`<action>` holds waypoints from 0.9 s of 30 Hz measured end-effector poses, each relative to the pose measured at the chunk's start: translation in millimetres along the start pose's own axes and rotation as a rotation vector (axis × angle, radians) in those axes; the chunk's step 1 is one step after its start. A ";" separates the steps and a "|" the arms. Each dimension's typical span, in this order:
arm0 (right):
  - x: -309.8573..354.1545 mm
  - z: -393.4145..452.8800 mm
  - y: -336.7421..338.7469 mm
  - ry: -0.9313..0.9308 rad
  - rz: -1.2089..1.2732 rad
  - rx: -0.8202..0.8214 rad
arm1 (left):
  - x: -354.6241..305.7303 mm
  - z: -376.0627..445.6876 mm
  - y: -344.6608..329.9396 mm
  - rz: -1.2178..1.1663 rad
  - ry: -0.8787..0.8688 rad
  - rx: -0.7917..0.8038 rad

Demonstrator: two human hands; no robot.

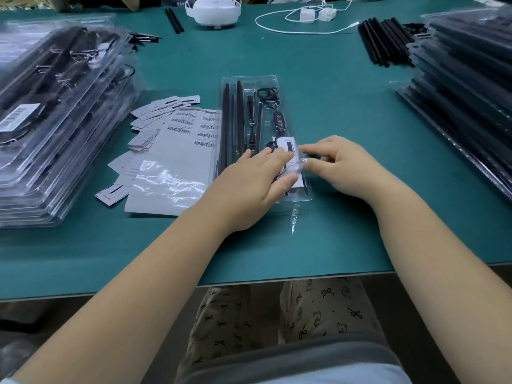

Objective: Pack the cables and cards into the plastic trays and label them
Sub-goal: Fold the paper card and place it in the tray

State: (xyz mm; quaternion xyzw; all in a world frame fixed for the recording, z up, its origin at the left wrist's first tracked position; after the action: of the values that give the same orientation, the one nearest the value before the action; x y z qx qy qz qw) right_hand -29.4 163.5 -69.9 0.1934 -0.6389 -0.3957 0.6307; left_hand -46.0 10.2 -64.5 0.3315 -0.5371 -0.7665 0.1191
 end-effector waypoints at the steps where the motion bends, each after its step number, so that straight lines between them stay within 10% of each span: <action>1: 0.0 0.8 0.1 0.002 -0.020 -0.008 | -0.3 -0.5 0.1 0.001 -0.001 -0.001; 27: 8.9 -2.9 -13.1 0.009 -0.087 0.009 | -2.4 1.0 0.8 0.064 -0.010 -0.033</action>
State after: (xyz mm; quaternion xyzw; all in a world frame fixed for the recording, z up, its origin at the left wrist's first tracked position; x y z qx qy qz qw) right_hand -31.1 148.1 -74.1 0.2255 -0.6290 -0.4190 0.6148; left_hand -45.0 11.9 -62.7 0.3085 -0.5352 -0.7726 0.1464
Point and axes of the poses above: each hand's wrist, its own z-axis towards the middle knuckle, its own y-axis out of the back of the hand, x = y × z, the point moved 7 cm from there along z, towards the middle knuckle, and after that the axes turned 5 degrees about -x, right-handed, at the moved point
